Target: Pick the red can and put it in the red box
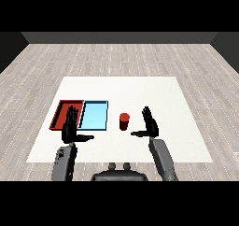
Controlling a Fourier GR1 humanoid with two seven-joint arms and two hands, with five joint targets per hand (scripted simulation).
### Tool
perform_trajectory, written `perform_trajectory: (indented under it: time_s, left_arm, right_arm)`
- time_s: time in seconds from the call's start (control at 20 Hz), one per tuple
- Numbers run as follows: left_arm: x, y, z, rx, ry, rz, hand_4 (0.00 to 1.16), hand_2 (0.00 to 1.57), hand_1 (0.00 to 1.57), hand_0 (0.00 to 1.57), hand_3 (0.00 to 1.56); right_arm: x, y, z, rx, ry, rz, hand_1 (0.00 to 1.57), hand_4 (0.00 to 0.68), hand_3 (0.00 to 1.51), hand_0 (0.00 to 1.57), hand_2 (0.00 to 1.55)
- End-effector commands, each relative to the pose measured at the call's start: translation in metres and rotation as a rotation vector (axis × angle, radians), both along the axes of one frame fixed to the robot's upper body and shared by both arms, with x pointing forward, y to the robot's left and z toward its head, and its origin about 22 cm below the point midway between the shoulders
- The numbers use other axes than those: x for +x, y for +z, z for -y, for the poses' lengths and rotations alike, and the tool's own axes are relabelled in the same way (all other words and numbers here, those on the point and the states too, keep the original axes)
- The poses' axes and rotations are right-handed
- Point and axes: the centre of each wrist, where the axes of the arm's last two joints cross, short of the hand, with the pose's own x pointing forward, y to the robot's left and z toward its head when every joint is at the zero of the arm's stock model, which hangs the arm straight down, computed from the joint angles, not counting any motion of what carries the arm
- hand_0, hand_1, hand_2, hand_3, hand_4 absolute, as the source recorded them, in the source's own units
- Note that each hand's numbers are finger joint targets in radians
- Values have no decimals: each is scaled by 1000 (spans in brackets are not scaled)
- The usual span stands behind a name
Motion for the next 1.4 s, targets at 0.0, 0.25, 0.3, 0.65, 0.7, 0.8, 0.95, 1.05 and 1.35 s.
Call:
perform_trajectory:
  time_s: [0.0,0.25,0.3,0.65,0.7,0.8,0.95,1.05,1.35]
  left_arm:
    - [-11,9,-8,6,9,14,0,0,0,0,0]
    - [-7,2,1,2,-11,6,0,0,0,0,0]
    - [2,-7,6,-1,-7,15,0,0,0,0,0]
    - [4,-9,-5,-3,9,11,0,0,0,0,0]
    - [0,-2,-1,-13,-16,-4,0,0,0,0,0]
    - [-3,-11,-14,1,10,9,0,0,0,0,0]
    - [10,-7,7,-8,-1,30,0,0,0,0,0]
    - [4,2,5,-34,-17,17,0,0,0,0,0]
    - [-12,-4,-4,-21,-23,33,0,0,0,0,0]
  right_arm:
    - [9,-20,-11,26,12,-29,0,0,0,0,0]
    - [4,-21,-18,50,34,-37,0,0,0,0,0]
    - [14,-20,-18,56,21,-42,0,0,0,0,0]
    - [17,-35,-44,86,40,-62,0,0,0,0,0]
    - [-1,-30,-54,86,34,-52,0,0,0,0,0]
    - [20,-30,-57,92,37,-57,0,0,0,0,0]
    - [26,-39,-49,99,53,-81,0,0,0,0,0]
    - [11,-21,-72,90,36,-91,0,0,0,0,0]
    - [25,-25,-64,88,45,-106,0,0,0,0,0]
